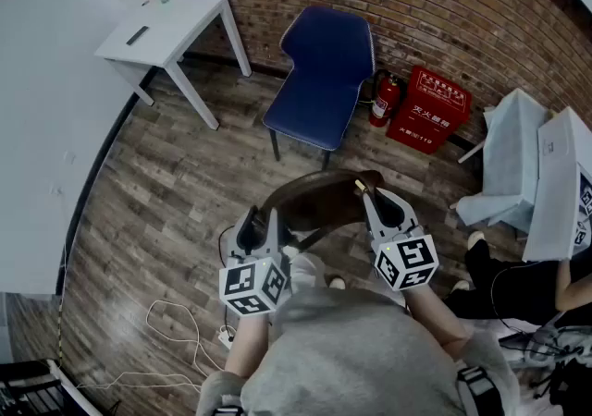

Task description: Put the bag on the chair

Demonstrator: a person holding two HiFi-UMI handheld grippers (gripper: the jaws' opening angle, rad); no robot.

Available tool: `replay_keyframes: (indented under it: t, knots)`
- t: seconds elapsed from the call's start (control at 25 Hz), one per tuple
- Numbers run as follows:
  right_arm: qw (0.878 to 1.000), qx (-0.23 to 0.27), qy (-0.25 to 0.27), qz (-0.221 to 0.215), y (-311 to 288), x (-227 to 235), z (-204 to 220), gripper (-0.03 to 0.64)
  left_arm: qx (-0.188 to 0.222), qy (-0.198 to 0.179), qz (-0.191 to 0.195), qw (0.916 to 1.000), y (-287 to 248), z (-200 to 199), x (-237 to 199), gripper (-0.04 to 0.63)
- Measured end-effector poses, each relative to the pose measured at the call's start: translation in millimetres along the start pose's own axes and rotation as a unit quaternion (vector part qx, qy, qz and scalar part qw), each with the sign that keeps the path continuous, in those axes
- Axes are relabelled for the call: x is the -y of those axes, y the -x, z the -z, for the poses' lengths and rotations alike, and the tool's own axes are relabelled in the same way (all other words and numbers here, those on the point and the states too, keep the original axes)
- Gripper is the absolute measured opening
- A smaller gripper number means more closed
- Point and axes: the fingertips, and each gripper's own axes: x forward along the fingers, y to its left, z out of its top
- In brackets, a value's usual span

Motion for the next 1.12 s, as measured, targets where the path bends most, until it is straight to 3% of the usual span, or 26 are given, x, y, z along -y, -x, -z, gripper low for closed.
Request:
replay_keyframes:
  t: [0.16,0.48,1.12]
  knots:
    - [1.000,0.001,0.010,-0.013,34.1,-4.8,4.3,0.044,0.007,0.013,-0.016,0.9998,29.7,12.6,17.8,0.149]
    - [1.000,0.007,0.002,-0.007,84.0,-7.0,21.2,0.044,0.010,-0.010,-0.008,0.9999,65.9,28.8,44.0,0.149]
    - [1.000,0.000,0.003,-0.029,94.6,-9.9,29.6,0.044,0.021,0.001,-0.032,0.9993,77.9,38.3,49.5,0.149]
